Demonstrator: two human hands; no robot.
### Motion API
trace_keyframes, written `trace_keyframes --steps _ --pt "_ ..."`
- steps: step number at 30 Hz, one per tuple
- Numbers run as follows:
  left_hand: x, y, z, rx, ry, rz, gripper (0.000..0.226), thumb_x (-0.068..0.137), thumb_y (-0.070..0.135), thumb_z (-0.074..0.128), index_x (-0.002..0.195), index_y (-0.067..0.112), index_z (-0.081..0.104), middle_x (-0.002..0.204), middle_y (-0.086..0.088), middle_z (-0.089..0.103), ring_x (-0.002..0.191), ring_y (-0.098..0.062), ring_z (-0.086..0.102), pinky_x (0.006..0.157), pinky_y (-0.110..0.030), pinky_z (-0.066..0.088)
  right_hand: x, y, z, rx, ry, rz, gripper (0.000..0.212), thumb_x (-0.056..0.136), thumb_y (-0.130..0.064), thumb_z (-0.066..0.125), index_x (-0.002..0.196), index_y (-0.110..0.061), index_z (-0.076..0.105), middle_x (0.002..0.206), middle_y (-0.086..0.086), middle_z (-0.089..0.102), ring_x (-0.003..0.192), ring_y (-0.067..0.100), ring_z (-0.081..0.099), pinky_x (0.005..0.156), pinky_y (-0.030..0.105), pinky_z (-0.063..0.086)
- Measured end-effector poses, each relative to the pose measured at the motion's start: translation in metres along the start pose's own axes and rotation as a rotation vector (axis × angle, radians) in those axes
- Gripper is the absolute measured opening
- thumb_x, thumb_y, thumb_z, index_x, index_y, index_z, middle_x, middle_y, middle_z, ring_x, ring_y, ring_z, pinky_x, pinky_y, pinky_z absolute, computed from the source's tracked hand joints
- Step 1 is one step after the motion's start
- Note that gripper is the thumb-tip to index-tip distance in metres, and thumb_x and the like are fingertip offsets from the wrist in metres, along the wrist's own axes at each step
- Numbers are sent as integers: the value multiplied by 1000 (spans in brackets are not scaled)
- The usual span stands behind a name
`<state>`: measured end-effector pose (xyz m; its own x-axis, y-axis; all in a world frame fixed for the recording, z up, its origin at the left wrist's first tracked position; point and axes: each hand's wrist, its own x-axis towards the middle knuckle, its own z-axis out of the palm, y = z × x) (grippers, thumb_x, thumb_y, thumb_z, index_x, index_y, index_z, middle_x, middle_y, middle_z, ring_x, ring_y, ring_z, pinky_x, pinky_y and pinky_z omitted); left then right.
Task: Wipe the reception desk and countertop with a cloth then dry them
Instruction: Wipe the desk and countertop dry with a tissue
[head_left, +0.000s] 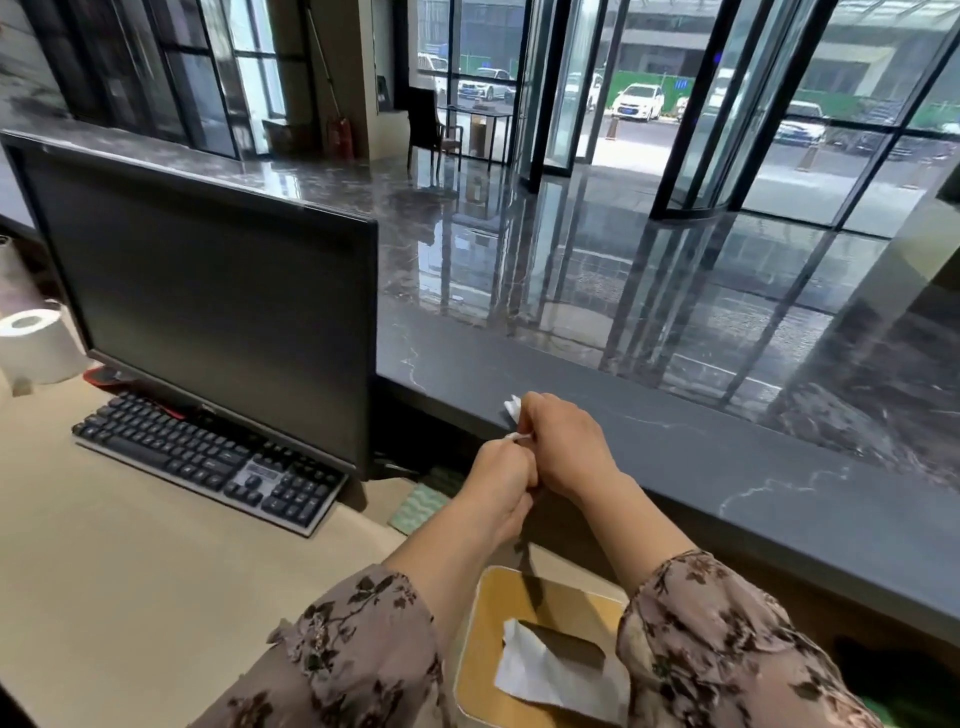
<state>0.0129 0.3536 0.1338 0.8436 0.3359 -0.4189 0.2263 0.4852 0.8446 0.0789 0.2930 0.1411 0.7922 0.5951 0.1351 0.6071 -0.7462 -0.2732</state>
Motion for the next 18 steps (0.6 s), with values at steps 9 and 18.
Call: trace_keyframes --steps 9,18 --pt "-53 -49 88 -7 -133 -104 47 71 -22 24 90 1 59 97 -20 60 98 -33 55 103 -50 44 -87 90 -35 28 72 114 10 86 -19 58 83 -20 48 90 0 56 81 22 55 75 39 50" --pt "-84 -84 158 69 -285 -198 67 68 -22 20 123 -7 55 126 -27 57 118 -39 54 105 -48 43 -152 173 -68 71 54 244 25 80 -20 66 71 -29 45 79 -7 54 77 19 53 65 31 42"
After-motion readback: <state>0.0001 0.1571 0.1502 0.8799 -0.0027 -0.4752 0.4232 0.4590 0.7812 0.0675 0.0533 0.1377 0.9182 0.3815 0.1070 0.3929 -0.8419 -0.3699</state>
